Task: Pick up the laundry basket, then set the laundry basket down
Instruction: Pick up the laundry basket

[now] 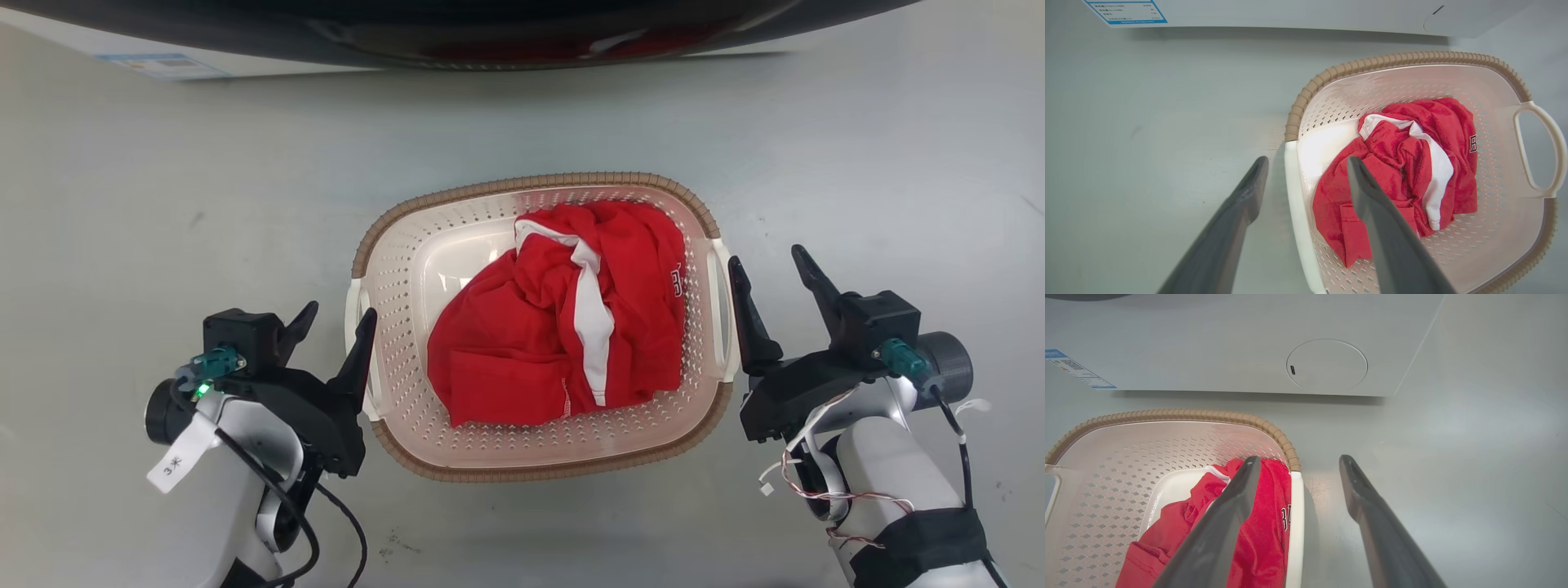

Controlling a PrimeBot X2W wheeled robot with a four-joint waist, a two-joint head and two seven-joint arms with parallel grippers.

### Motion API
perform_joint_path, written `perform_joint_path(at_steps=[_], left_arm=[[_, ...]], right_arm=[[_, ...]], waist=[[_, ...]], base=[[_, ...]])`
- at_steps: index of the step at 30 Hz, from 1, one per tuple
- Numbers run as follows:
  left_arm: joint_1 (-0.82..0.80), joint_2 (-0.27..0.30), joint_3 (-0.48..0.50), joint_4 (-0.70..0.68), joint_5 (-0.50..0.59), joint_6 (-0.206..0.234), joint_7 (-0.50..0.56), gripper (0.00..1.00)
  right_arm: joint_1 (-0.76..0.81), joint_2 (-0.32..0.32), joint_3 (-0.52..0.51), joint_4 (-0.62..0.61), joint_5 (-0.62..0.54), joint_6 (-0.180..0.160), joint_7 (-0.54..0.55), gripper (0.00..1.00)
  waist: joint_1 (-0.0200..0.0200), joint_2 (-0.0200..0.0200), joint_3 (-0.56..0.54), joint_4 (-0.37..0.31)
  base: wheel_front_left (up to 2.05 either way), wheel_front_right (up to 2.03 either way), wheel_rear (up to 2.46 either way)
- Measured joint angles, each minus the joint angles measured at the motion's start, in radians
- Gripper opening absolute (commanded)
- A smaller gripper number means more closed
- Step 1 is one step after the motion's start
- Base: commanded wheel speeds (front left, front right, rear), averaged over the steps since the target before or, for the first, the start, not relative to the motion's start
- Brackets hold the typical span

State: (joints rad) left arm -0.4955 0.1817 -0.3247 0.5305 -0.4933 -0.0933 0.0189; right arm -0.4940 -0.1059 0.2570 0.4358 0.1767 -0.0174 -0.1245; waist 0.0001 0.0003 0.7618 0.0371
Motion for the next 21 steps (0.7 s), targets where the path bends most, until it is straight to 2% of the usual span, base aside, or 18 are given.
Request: perform_joint_path(at_steps=[21], left_arm=[[-0.161, -0.035, -0.053, 0.242, -0.012, -0.030, 0.004, 1.00]], right_arm=[[-0.115, 0.021, 0.054, 0.190, -0.002, 0.028, 0.001, 1.00]], waist=[[-0.0001, -0.0001, 0.085, 0.012]], base=[[0.00, 0.00, 0.00]])
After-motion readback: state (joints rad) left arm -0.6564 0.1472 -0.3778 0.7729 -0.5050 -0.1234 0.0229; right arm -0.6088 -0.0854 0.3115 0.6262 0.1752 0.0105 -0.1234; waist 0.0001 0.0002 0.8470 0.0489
